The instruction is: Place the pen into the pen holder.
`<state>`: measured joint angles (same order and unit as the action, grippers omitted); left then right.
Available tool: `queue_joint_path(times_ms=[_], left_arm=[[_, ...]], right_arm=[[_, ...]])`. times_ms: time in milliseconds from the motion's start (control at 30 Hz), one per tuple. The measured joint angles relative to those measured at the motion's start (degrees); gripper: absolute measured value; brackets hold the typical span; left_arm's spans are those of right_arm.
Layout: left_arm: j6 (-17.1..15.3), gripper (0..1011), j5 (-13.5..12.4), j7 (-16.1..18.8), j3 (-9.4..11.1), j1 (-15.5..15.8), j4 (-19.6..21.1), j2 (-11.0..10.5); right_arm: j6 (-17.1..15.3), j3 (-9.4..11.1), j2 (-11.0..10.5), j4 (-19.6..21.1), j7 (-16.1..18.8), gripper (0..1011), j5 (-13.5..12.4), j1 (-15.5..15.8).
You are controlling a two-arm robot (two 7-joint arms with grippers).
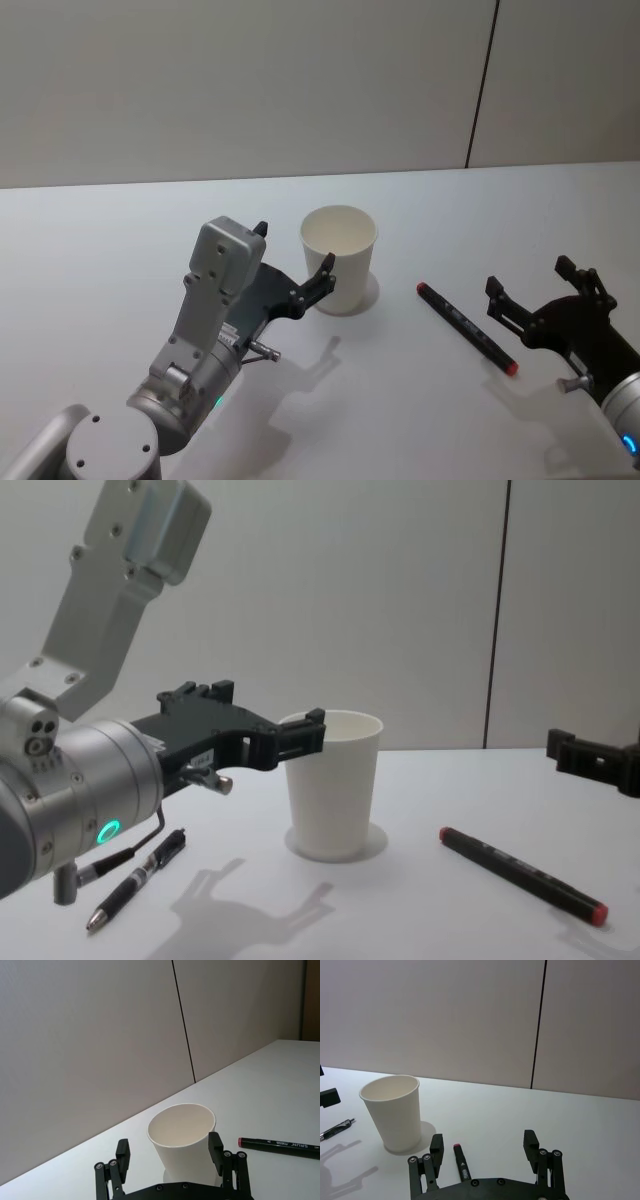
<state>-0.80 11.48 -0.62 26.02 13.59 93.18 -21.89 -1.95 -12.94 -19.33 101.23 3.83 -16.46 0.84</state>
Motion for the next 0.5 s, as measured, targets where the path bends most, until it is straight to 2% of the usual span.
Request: queue_joint_path(times_ms=[500], left_arm=[[0.0, 1000, 0.0, 0.0, 0.0, 0.0, 0.0, 0.0]], right_arm=[[0.0, 0.0, 0.0, 0.0, 0.0, 1001, 0.0, 0.0]])
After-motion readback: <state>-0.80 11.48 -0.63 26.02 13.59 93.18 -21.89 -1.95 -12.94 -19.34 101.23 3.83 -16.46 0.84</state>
